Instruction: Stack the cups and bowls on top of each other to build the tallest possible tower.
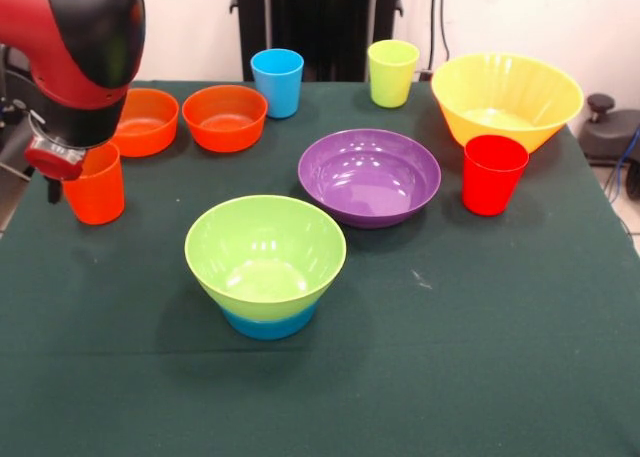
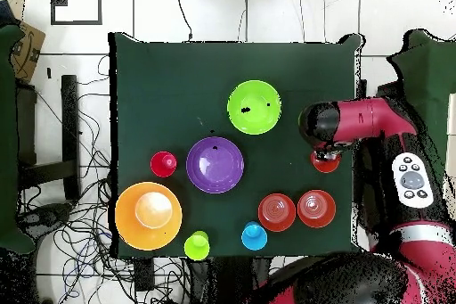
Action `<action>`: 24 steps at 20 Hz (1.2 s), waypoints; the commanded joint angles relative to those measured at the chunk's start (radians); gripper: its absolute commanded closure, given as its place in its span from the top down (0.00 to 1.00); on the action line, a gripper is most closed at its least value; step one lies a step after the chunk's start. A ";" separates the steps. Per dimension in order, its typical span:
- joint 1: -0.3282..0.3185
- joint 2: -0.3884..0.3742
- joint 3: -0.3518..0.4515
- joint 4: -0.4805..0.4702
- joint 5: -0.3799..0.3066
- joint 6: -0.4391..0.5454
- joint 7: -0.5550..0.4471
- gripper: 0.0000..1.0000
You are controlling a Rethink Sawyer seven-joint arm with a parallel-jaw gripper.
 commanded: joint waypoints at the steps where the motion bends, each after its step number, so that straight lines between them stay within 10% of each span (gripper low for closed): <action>1: 0.050 0.021 -0.023 0.029 -0.110 -0.014 -0.212 1.00; 24: -0.006 0.137 0.000 0.021 -0.030 -0.004 -0.194 1.00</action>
